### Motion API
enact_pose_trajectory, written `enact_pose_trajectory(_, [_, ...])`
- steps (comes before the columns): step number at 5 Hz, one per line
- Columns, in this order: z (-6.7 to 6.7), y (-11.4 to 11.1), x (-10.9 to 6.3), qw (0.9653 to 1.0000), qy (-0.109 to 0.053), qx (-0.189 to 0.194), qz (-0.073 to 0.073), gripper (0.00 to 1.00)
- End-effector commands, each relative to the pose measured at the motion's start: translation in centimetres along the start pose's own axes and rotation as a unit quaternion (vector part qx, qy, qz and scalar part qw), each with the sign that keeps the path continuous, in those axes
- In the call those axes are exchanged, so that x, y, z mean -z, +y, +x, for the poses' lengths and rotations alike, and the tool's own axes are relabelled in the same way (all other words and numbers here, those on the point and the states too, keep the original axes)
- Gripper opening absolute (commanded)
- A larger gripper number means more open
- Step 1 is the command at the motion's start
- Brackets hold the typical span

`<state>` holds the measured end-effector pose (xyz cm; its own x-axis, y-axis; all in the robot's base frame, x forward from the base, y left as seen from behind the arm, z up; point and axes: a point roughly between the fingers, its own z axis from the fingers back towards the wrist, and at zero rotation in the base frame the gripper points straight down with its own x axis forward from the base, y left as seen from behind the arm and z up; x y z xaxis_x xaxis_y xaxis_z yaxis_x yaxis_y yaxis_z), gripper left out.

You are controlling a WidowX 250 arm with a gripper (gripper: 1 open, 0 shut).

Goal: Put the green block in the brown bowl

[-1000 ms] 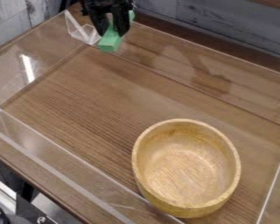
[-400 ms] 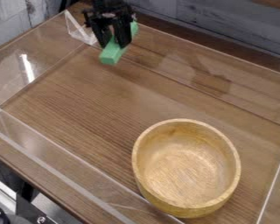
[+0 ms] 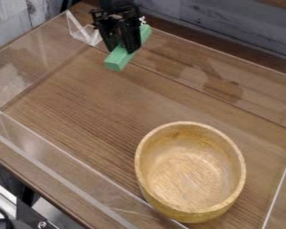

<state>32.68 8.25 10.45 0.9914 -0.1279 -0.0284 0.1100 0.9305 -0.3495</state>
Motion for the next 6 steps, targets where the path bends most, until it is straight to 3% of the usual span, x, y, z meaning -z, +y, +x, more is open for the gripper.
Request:
enact_pose_trajectory(1, [-0.6, -2.6, -2.0, 0.9984, -0.026, 0.047, 0.015, 0.0])
enact_pose_trajectory(3, [-1.8, -5.9, -0.9, 0.9946, -0.01, 0.102, 0.016, 0.0])
enact_pose_trajectory(6, [-3.7, -8.8, 1.1, 0.9887, -0.005, 0.146, 0.033, 0.0])
